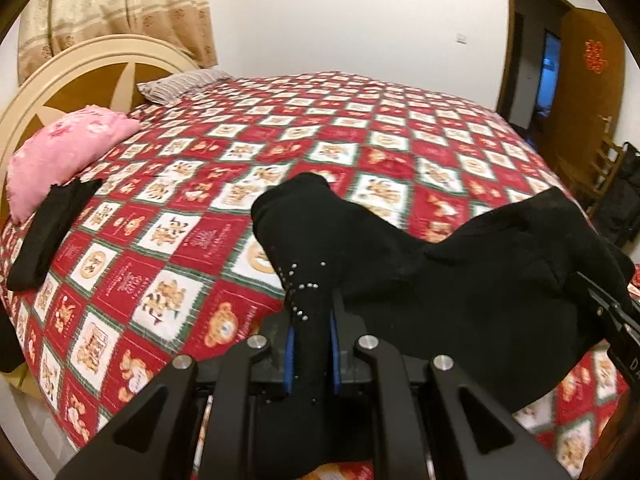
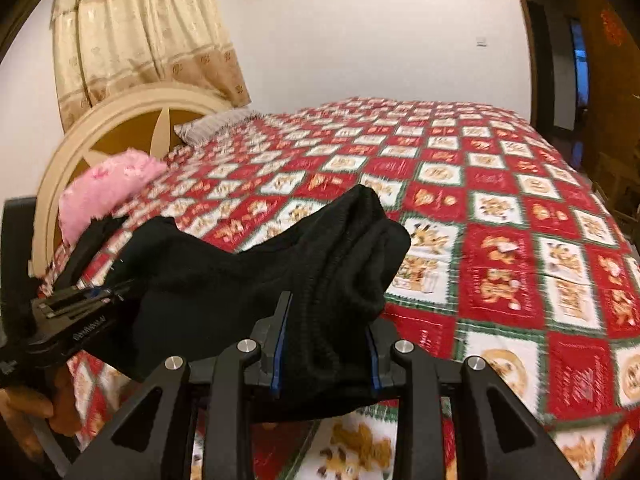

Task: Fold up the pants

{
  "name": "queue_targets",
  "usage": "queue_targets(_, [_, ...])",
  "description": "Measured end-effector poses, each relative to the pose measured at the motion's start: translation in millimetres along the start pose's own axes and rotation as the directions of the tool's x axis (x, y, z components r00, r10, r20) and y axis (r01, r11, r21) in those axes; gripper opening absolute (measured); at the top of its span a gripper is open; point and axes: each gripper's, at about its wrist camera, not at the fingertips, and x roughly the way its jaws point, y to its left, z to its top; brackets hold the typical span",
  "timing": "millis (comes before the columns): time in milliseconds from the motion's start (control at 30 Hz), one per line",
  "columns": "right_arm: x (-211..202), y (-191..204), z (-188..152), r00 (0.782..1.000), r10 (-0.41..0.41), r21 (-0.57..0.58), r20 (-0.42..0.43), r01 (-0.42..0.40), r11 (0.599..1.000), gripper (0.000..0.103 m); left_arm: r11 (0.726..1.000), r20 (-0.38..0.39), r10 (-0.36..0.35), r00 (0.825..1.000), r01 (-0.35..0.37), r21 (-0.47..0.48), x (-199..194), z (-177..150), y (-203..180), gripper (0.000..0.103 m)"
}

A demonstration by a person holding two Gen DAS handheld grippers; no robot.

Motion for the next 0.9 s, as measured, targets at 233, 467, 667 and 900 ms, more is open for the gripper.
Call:
queue_targets(233, [40.7, -12.9, -15.7, 0.994, -0.043, -0.026, -0.1, 0.04, 0.999, 0.032, 0.998, -0.04, 0.063, 0.997, -0.062, 0.028, 39.4, -11.0, -0.1, 0.014])
queue_targets(467, [51.8, -18.7, -25.1, 0.991, -0.05, -0.027, -0.127, 0.047, 0.999, 0.036, 0.995, -0.068, 0.091, 0.994, -0.087, 0.053, 53.6, -20.9, -2.8, 0.016])
queue_targets(667, [50.4, -36.2, -27.1, 0.987, -0.064, 0.032, -0.148, 0.07, 0.997, 0.069, 0.988, -0.097, 0.148, 0.984, -0.151, -0.023, 53.9, -25.2, 17.1, 0.078])
queue_targets(900, [9.5, -55.9, -34.7, 0.992, -0.032, 0.178, -0.123, 0.054, 0.983, 0.07, 0.977, -0.224, 0.116, 0.968, -0.152, -0.153, 42.0, -40.9, 82.4, 0.103])
